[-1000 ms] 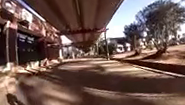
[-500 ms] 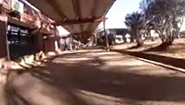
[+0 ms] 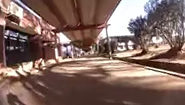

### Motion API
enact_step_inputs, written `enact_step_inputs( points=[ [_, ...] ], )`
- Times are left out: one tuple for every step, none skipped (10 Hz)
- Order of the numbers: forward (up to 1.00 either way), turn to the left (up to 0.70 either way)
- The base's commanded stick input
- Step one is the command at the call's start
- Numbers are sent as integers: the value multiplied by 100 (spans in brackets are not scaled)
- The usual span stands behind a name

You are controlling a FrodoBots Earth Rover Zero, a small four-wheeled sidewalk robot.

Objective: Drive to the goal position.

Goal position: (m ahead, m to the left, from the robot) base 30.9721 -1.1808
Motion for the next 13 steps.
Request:
enact_step_inputs(
  points=[
    [85, 0],
    [85, 0],
    [85, 0],
    [85, 0],
    [85, 0],
    [85, 0],
    [85, 0],
    [85, 0],
    [85, 0],
    [85, 0],
    [85, 0],
    [85, 0],
    [85, 0]
  ],
)
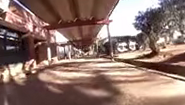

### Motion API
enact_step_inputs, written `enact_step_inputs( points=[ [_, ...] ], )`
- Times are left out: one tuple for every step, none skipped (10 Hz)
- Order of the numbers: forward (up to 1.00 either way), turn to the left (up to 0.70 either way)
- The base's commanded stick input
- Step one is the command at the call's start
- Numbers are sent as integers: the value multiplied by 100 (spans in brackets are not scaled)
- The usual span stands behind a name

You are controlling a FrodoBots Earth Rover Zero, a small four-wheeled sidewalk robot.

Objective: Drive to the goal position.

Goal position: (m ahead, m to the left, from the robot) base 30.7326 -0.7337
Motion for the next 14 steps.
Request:
enact_step_inputs(
  points=[
    [85, 0],
    [85, 0],
    [85, 0],
    [85, 0],
    [85, 0],
    [85, 0],
    [85, 12],
    [85, 29],
    [85, 34],
    [85, 34],
    [85, 0],
    [85, 0],
    [85, 0],
    [85, 0]
  ],
)
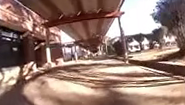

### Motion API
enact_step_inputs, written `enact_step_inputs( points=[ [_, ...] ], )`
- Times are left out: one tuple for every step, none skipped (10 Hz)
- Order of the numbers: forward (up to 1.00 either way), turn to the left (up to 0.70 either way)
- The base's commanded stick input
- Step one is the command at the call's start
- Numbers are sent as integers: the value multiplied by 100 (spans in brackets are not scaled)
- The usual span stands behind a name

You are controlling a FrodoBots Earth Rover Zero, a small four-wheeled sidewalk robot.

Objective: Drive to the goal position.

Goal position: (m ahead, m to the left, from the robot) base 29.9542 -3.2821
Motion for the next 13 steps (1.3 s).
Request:
enact_step_inputs(
  points=[
    [85, 0],
    [85, 0],
    [85, 0],
    [85, 0],
    [85, 0],
    [85, 0],
    [85, 0],
    [85, 0],
    [85, 0],
    [85, 0],
    [85, 0],
    [85, 0],
    [85, 0]
  ],
)
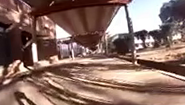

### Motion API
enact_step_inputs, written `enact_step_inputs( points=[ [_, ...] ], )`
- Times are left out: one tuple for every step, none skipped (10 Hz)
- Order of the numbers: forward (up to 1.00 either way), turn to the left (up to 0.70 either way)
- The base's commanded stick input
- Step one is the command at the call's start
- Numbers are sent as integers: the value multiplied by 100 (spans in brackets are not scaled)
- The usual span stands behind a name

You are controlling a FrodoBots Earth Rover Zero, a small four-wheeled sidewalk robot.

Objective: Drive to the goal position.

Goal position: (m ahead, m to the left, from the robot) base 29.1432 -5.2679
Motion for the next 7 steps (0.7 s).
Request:
enact_step_inputs(
  points=[
    [85, 0],
    [85, 0],
    [85, 0],
    [85, 0],
    [85, 0],
    [85, 0],
    [85, 0]
  ],
)
